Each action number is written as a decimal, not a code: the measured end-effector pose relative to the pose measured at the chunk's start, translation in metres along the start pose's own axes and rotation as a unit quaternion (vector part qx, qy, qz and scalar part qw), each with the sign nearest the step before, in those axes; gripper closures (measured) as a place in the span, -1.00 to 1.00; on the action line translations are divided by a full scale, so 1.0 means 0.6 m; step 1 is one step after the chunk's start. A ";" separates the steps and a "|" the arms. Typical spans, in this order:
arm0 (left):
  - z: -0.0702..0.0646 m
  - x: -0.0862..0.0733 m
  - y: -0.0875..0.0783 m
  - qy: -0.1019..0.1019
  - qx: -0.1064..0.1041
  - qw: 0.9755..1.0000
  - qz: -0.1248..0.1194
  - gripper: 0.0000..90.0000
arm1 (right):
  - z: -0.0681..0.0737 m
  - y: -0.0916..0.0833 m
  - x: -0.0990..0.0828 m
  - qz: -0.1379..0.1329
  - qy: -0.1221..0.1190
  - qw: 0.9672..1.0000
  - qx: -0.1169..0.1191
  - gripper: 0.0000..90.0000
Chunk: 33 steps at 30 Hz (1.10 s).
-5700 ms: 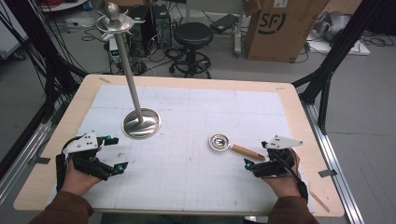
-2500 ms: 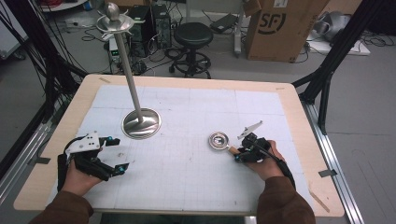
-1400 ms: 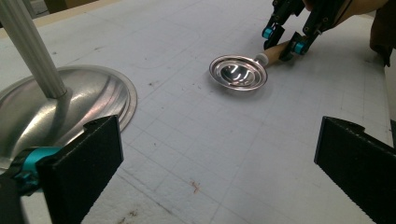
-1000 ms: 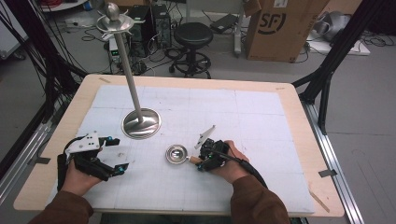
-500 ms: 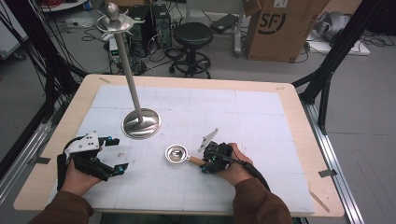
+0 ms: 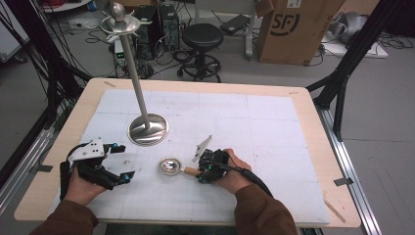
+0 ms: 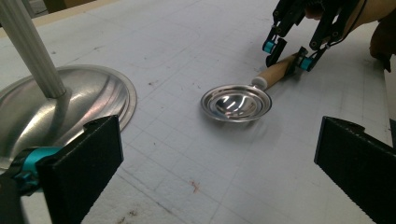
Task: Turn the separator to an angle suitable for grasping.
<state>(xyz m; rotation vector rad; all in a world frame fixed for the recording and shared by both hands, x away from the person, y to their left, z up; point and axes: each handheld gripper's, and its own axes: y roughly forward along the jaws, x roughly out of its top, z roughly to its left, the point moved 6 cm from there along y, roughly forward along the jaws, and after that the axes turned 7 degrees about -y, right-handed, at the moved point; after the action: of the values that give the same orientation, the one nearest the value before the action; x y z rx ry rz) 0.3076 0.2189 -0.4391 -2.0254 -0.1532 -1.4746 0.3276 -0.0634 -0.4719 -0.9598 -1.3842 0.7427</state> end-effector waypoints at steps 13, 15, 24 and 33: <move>0.000 0.000 -0.001 0.000 -0.001 1.000 -0.001 -0.96 | 0.010 0.032 0.063 -0.005 -0.028 1.000 0.011 0.48; 0.000 0.000 -0.001 0.001 -0.001 1.000 -0.002 -0.96 | 0.009 0.031 0.061 -0.007 -0.026 1.000 0.011 0.40; -0.001 -0.001 -0.001 -0.001 -0.001 1.000 0.001 -0.96 | 0.002 -0.026 0.030 -0.048 0.004 0.999 -0.013 0.15; -0.001 -0.002 0.001 0.000 -0.001 1.000 0.002 -0.96 | -0.007 -0.090 -0.036 -0.094 0.070 0.992 -0.046 -0.09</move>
<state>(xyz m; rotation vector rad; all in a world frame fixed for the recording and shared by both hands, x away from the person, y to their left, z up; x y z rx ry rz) 0.3070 0.2185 -0.4400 -2.0275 -0.1471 -1.4723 0.3240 -0.1076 -0.4335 -0.9198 -1.3730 0.4655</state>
